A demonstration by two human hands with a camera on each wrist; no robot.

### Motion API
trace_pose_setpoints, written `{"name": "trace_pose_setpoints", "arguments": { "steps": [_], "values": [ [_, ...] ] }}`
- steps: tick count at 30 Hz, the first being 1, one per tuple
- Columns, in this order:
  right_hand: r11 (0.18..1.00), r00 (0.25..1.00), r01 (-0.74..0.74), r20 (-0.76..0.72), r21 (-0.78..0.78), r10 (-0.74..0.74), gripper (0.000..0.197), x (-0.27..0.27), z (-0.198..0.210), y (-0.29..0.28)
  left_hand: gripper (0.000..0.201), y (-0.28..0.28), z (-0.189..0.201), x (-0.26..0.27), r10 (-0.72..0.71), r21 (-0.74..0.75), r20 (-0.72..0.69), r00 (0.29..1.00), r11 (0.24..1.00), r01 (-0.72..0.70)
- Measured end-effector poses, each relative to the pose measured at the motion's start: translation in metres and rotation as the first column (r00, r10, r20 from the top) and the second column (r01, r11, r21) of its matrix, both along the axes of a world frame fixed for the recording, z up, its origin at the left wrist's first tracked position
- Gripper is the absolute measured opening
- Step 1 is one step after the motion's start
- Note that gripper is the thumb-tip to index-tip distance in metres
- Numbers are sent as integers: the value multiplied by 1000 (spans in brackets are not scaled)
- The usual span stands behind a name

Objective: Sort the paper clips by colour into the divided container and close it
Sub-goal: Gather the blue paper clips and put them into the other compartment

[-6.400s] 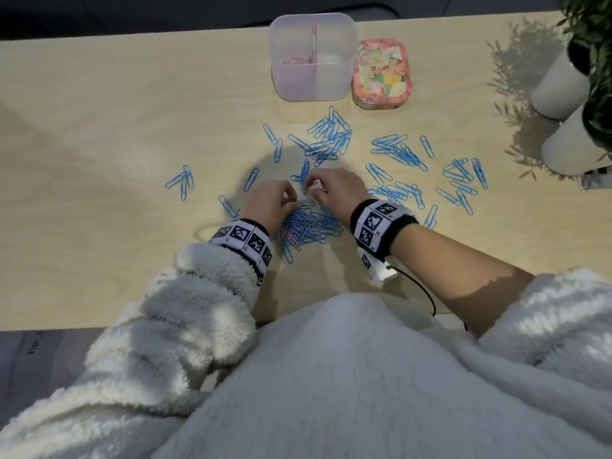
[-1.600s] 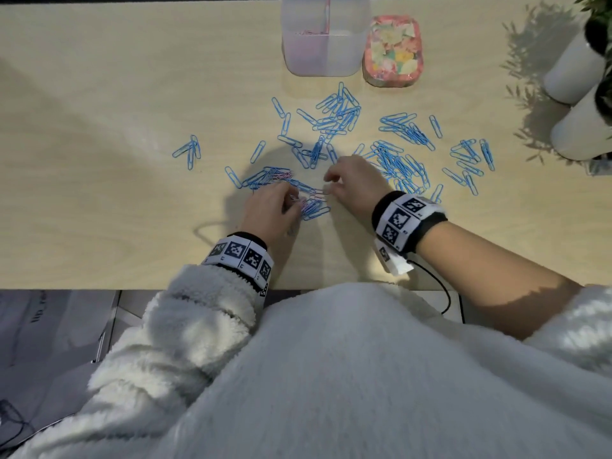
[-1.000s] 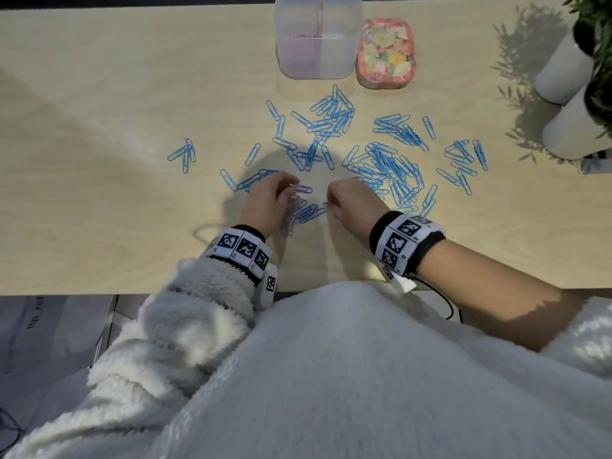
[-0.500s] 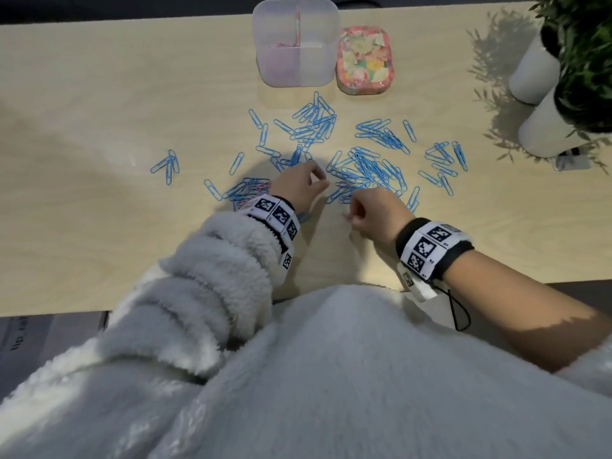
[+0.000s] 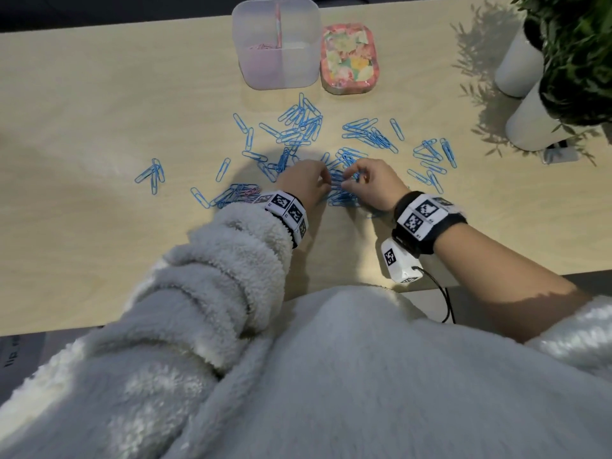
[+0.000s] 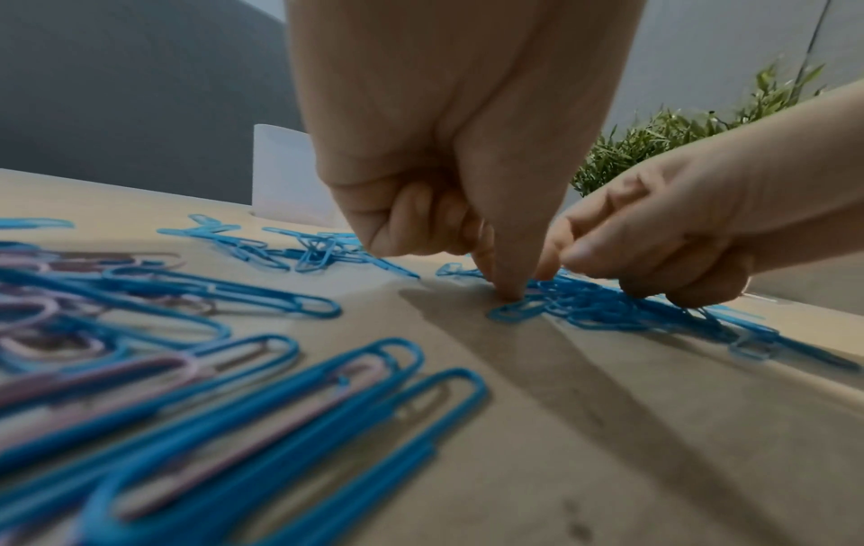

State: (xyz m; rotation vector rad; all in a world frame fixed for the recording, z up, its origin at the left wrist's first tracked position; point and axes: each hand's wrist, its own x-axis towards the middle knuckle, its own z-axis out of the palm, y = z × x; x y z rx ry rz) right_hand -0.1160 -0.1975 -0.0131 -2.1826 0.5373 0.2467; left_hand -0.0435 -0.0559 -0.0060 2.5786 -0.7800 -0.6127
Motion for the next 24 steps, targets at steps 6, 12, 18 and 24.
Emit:
{"name": "trace_pose_setpoints", "arguments": {
  "steps": [6,12,18,24],
  "values": [
    [977,999,26,-41,-210,-35,9,-1,-7,-13,19,11,-5,1,4,-15,-29,1000,1000,-5],
    [942,1000,-2,19,-335,9,16,-3,15,-3,10,64,-3,21,287,-278,-225,931,897,-343],
    [839,878,-454,12,-299,479,15,11,25,78,18,123,12,18,414,-382,-355,838,754,-534],
    [742,818,-561,-111,-366,564,20,7,12,94,24,144,8,-1,442,-324,-612,656,617,-717]
  ]
}}
